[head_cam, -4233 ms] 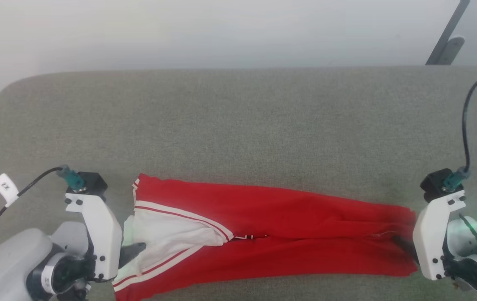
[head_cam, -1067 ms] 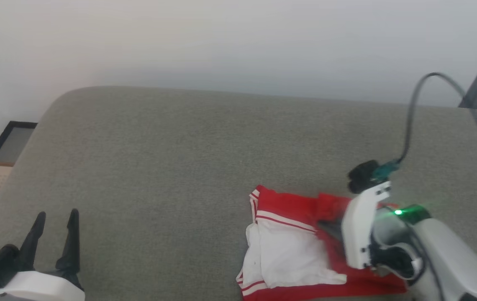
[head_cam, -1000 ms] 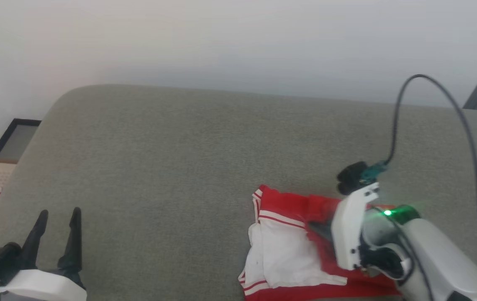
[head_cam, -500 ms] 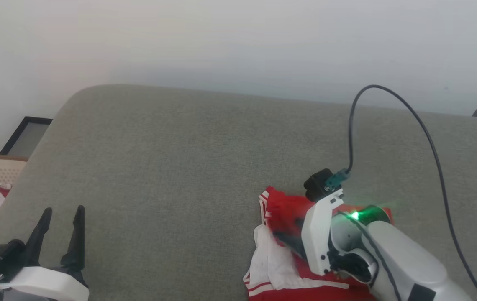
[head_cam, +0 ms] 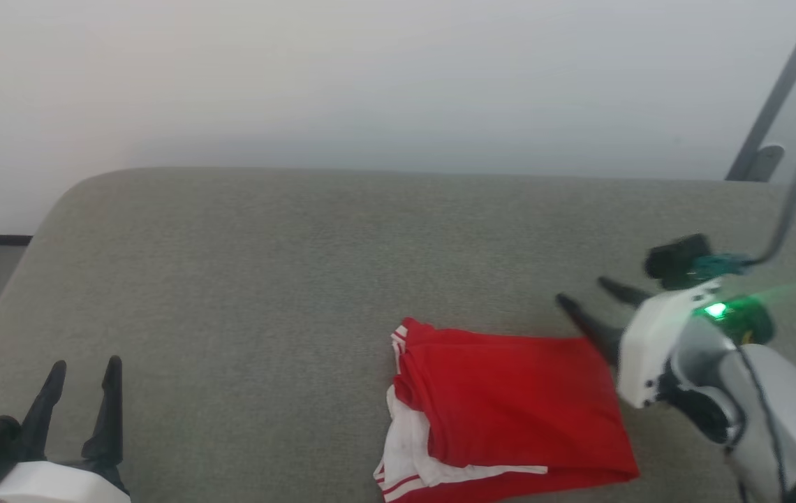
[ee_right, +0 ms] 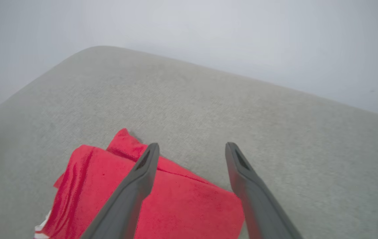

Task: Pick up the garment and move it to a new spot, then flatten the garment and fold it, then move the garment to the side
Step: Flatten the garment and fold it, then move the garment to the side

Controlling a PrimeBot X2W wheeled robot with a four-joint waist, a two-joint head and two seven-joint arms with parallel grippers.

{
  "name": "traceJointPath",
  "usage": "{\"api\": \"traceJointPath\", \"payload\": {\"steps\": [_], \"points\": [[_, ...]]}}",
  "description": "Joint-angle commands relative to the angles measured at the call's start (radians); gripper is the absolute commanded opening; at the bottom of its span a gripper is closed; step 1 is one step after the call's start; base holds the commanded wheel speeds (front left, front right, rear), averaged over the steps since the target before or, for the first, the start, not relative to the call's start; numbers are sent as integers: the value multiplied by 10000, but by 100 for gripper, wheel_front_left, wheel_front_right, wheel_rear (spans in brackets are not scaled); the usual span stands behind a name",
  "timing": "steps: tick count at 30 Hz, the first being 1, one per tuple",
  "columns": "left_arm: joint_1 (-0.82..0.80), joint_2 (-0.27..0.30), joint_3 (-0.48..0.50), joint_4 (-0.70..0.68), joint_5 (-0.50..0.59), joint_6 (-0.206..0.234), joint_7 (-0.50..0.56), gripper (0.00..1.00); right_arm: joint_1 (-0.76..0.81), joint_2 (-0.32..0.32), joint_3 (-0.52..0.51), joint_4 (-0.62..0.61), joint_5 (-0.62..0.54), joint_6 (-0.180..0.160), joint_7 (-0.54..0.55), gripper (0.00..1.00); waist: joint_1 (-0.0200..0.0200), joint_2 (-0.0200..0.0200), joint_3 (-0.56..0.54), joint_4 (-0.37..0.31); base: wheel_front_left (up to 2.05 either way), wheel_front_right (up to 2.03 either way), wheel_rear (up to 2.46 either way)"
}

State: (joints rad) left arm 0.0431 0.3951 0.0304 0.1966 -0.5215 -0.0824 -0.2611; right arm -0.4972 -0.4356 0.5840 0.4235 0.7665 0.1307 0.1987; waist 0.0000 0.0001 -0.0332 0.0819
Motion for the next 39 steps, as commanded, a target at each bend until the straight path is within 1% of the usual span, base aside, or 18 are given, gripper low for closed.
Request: {"api": "traceJointPath", "payload": {"steps": [1,5,11,12,13,14,16,17,20,21,28,33,39], "points": [[183,-6,33,-40,-47,49,-20,100,156,-131,-155,-170,-190,-2,-374,100,0,-1,5,-162,0,0,0],[186,-42,81,-131,-42,79,-26,100,662,-489,-1073,-232,-592,-4,-1268,100,0,-1,10,-432,0,0,0],[340,-85,194,-205,-32,78,-32,100,1548,-689,-2244,-576,-1367,-4,-2505,100,0,-1,22,-741,0,0,0],[350,-87,208,-211,-31,74,-33,100,1733,-696,-2446,-614,-1523,-4,-2734,100,0,-1,26,-774,0,0,0],[350,-87,208,-211,-31,74,-33,100,1733,-696,-2446,-614,-1523,-4,-2734,100,0,-1,26,-774,0,0,0],[366,-109,233,-233,-17,60,-35,100,2118,-621,-2859,-712,-1795,-4,-3166,100,0,-1,27,-828,0,0,0],[386,-100,261,-245,26,42,-37,100,2471,-511,-3197,-799,-2024,-4,-3517,100,0,-1,27,-873,0,0,0],[386,-100,261,-245,26,42,-37,100,2471,-511,-3197,-799,-2024,-4,-3517,100,0,-1,27,-873,0,0,0],[383,-87,313,-246,80,23,-38,100,2956,-336,-3680,-813,-2320,-4,-3789,100,0,-1,14,-915,0,0,0],[418,-114,364,-259,75,5,-39,100,3258,-170,-3965,-845,-2443,-4,-3929,100,0,-1,0,-931,0,0,0],[560,-175,473,-286,122,-46,-39,100,3937,235,-4682,-1013,-2764,-4,-4273,100,0,-1,-41,-924,0,0,0],[583,-228,577,-293,152,-75,-39,100,4257,429,-5005,-1147,-2968,-4,-4419,100,0,-1,-39,-931,0,0,0],[566,-234,649,-234,171,-112,-40,100,4391,587,-5155,-1191,-3080,-4,-4484,100,0,-1,-63,-921,0,0,0]]}}
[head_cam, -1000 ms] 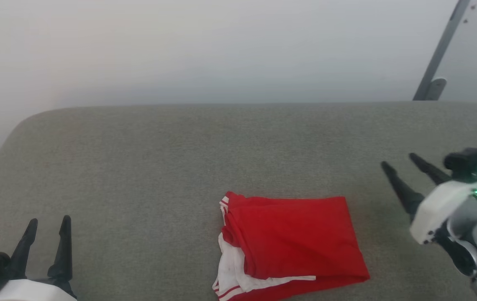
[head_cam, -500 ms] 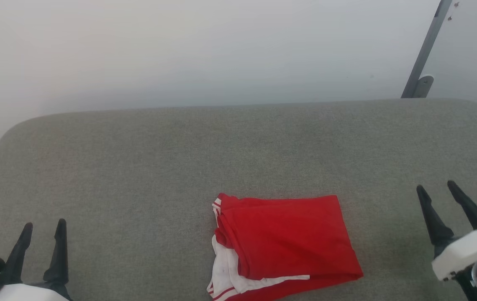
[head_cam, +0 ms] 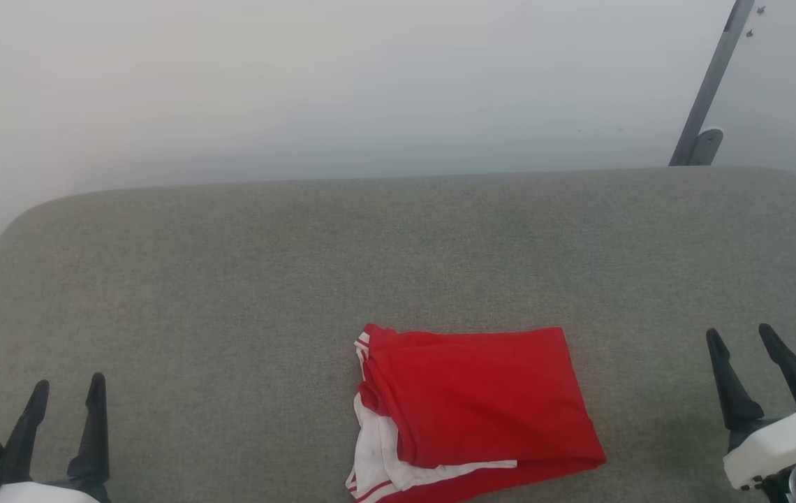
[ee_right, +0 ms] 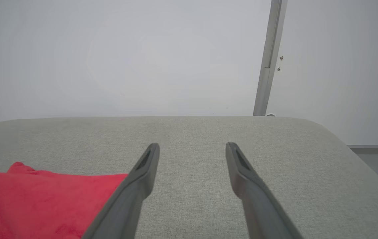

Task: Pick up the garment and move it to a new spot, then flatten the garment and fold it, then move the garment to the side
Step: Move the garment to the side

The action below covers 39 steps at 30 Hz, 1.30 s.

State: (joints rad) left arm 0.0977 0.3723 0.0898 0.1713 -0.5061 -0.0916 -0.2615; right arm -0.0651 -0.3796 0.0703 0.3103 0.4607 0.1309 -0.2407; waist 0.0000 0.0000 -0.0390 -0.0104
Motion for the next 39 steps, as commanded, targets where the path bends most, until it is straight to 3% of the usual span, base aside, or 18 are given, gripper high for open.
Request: {"api": "traceJointPath", "payload": {"steps": [1,18,30,39], "points": [[20,-14,67,27,21,-27,-36,100,96,51,-23,-62,-31,-6,-91,100,0,0,-10,1,0,0,0],[-131,0,-45,119,-6,-159,-37,100,121,182,419,-181,-27,-6,206,100,0,0,-9,291,0,0,0],[-250,-72,-417,132,103,-157,63,100,-485,74,1933,559,339,-6,2313,100,0,0,122,1071,0,0,0],[-464,-107,-717,222,80,-198,111,100,-924,75,1936,1523,638,-6,3963,100,0,0,381,1699,0,0,0]]}}
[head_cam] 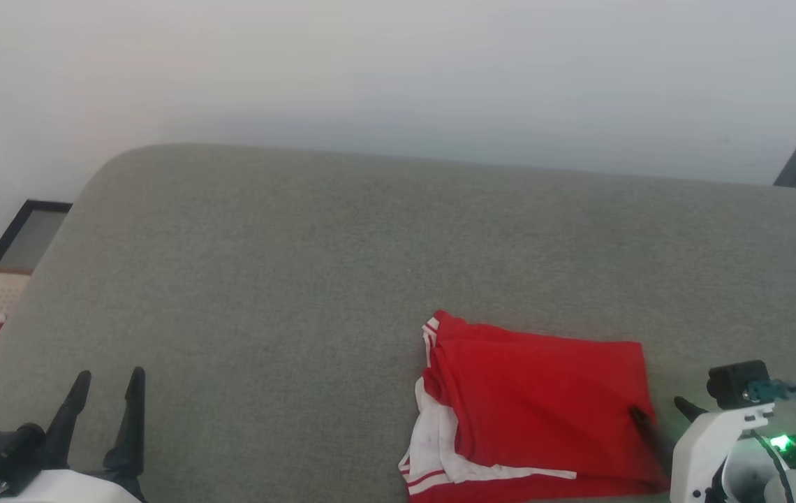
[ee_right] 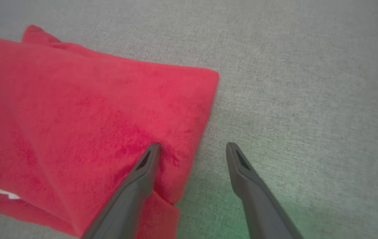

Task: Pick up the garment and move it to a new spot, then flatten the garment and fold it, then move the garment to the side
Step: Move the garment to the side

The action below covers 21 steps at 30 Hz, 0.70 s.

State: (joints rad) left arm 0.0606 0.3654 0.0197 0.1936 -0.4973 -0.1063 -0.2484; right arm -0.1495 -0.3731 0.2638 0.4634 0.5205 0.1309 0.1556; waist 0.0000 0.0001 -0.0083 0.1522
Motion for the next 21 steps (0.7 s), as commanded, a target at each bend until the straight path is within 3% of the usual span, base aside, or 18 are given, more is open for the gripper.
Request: {"api": "traceJointPath", "payload": {"steps": [1,12,13,14,21], "points": [[-108,-51,-25,13,-10,-43,-29,100,-149,17,7,90,56,-6,175,100,0,-1,124,121,0,0,0],[-581,-180,-275,252,-1,-109,-106,100,-995,279,310,1176,222,-4,2505,100,0,-1,792,507,0,0,0],[-625,-190,-284,274,7,-108,-114,100,-1028,270,393,1215,208,-4,2688,33,0,-1,832,518,0,0,0],[-674,-196,-292,297,16,-107,-123,100,-1074,270,465,1218,198,-4,2785,0,0,-1,859,526,0,0,0],[-867,-215,-310,423,47,-130,-153,100,-1386,49,416,1098,47,-18,3011,0,0,-1,957,424,0,0,0]]}}
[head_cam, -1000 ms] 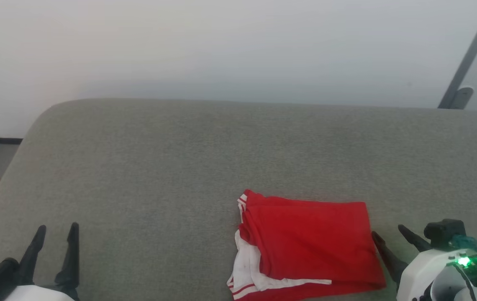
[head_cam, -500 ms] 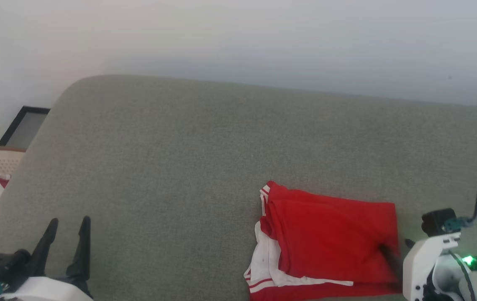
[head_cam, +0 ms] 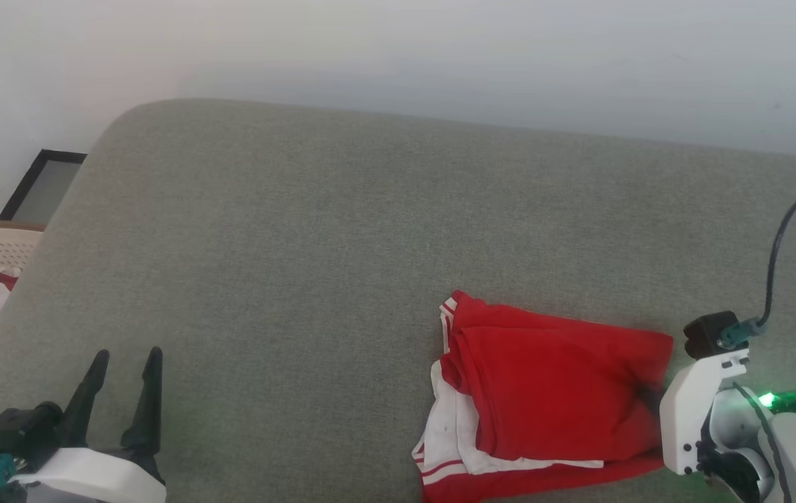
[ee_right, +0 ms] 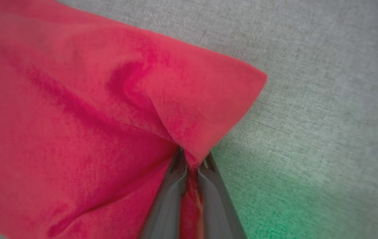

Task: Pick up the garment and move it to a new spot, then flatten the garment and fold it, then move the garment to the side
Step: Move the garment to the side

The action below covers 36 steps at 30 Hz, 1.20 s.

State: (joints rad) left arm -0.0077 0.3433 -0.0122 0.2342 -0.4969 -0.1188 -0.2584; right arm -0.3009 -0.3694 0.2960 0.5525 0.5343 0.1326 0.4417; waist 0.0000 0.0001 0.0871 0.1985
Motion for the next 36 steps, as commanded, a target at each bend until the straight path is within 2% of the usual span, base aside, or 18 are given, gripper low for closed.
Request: {"api": "traceJointPath", "payload": {"steps": [1,9,22,32,36], "points": [[-206,5,10,13,56,-4,-57,100,52,-40,50,130,-120,-41,149,0,0,-1,12,-89,0,0,0],[-436,100,-36,-129,137,-40,-71,100,-494,-618,-128,-402,-472,-37,273,0,0,-1,130,-667,0,0,0],[-1686,96,-738,-94,380,-93,-60,100,-2225,-1784,-433,-421,-958,-31,112,0,0,-1,953,-2436,0,0,0],[-3458,294,-1831,232,513,-115,5,100,-4020,-2639,-186,439,-1304,-31,-1062,0,0,-1,1951,-3716,0,0,0],[-4197,461,-2338,345,447,-121,63,100,-4794,-2771,-76,1048,-1561,-31,-1651,0,0,-1,2392,-4140,0,0,0]]}}
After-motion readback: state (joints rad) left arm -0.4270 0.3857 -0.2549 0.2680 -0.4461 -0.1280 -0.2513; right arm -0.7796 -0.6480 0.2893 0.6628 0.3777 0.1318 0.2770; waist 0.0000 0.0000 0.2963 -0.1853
